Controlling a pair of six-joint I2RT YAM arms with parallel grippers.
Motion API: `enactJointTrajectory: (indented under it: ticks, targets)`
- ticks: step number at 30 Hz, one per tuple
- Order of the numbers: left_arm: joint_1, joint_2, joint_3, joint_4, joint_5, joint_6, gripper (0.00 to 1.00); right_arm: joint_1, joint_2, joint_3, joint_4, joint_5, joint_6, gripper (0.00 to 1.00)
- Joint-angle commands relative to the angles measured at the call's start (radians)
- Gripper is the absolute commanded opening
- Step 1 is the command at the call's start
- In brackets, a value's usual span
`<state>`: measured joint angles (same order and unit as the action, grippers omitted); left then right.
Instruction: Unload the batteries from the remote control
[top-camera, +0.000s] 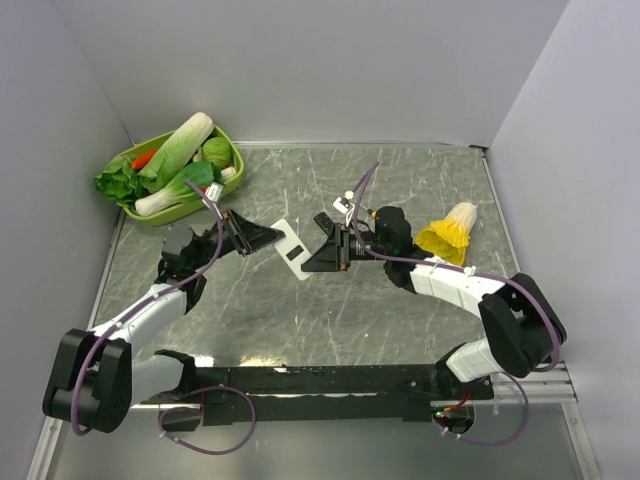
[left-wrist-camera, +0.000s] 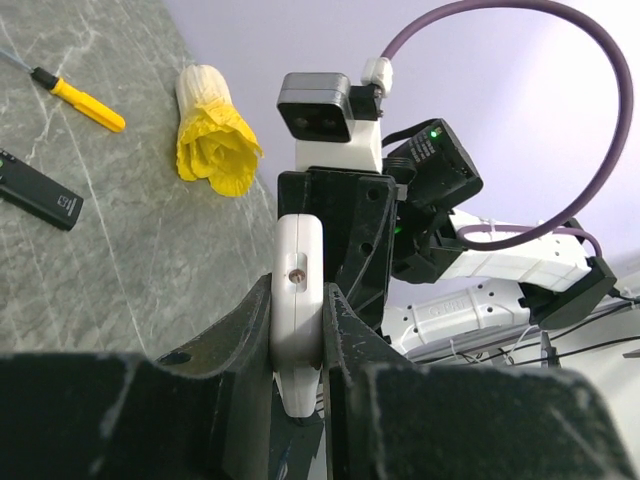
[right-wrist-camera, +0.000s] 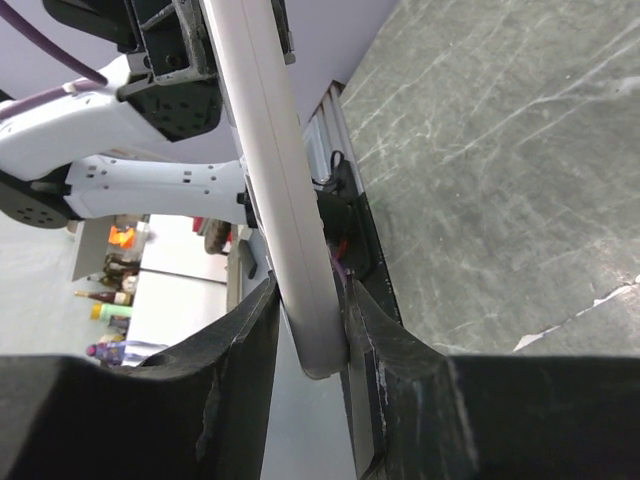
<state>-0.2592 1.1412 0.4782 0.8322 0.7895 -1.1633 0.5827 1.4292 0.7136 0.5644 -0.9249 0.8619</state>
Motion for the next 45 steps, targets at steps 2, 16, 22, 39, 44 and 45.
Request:
enactJointTrajectory:
  ticks: [2,16,22,39,44,45]
  targets:
    - [0.023,-0.027,0.039,0.01,-0.038,0.014,0.01,0.014,-0.038,-0.012,-0.136,0.096,-0.11,0.31]
    - [0.038,-0.032,0.054,-0.053,-0.065,0.066,0.01,0.011,-0.016,-0.088,-0.172,0.169,-0.159,0.33]
    - [0.038,-0.021,0.002,-0.073,-0.127,0.091,0.01,0.003,0.052,-0.1,-0.133,0.172,-0.159,0.33]
    - [0.038,0.048,-0.012,-0.122,-0.202,0.175,0.01,-0.029,0.204,-0.106,-0.115,0.187,-0.201,0.4]
    - [0.038,0.058,-0.012,-0.151,-0.202,0.183,0.01,-0.043,0.218,-0.1,-0.109,0.198,-0.195,0.36]
    - [0.037,0.06,-0.01,-0.169,-0.216,0.194,0.01,-0.046,0.218,-0.095,-0.107,0.196,-0.195,0.36]
